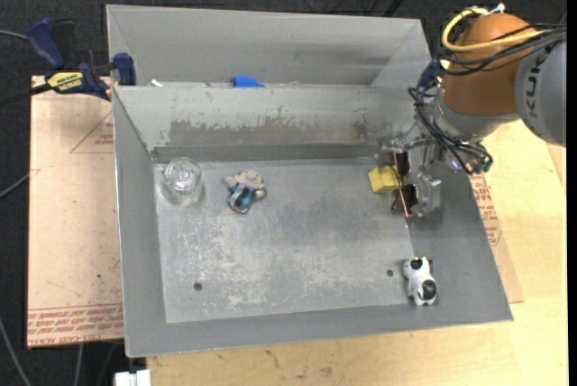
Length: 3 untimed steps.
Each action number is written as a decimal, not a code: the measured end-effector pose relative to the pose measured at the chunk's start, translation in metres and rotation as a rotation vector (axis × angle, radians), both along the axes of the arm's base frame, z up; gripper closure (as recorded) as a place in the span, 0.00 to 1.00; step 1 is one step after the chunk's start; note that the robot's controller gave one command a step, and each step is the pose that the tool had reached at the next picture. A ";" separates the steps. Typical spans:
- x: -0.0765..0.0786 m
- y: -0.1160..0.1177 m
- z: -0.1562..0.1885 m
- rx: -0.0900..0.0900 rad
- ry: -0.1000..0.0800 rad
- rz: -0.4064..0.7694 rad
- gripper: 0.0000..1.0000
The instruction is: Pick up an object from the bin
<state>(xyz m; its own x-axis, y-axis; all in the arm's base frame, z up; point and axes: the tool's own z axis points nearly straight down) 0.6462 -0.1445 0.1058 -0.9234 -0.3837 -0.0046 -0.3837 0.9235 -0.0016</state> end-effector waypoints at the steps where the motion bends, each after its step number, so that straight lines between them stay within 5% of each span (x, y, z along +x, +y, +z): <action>1: 0.013 -0.002 -0.034 0.007 -0.002 0.033 0.00; 2: 0.010 0.011 -0.026 0.001 -0.016 -0.211 1.00; 3: 0.010 0.011 -0.026 0.001 -0.016 -0.211 1.00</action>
Offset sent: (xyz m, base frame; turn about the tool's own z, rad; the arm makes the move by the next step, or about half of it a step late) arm 0.0030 0.0105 -0.0358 0.2117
